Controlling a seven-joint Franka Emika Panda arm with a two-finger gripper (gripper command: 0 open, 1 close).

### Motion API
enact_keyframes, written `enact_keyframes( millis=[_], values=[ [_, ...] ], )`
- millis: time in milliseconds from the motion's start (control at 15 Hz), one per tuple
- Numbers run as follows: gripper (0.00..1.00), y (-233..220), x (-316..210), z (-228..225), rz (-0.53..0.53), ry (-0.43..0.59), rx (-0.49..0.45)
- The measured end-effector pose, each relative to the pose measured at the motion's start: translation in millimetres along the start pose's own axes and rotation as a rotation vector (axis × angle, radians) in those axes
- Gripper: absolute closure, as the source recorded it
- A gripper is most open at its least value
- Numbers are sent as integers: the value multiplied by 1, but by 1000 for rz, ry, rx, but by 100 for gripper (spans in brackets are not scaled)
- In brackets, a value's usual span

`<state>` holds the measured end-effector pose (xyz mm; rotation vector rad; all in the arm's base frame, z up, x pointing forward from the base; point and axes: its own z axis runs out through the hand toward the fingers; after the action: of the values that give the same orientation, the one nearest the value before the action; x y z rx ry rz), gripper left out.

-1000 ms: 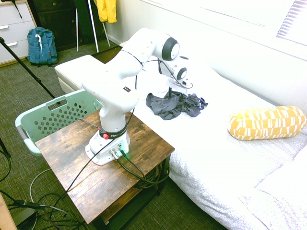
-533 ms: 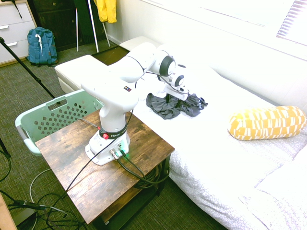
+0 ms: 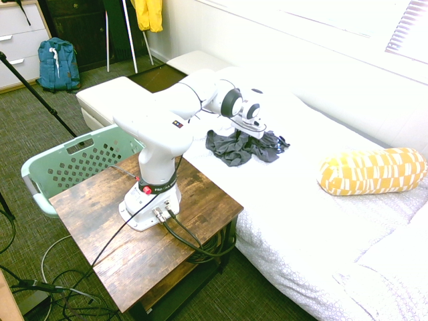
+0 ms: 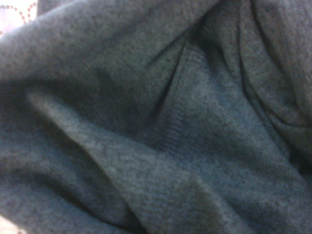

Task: Put my clothes in the laundry bag

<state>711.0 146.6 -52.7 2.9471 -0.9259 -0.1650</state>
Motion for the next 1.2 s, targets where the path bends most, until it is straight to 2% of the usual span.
enact_keyframes(
  millis=[867,1200],
  values=[
    [100,-6,1,-20,3,-6,34],
    [100,-13,-11,-60,-4,-7,59]
  ],
)
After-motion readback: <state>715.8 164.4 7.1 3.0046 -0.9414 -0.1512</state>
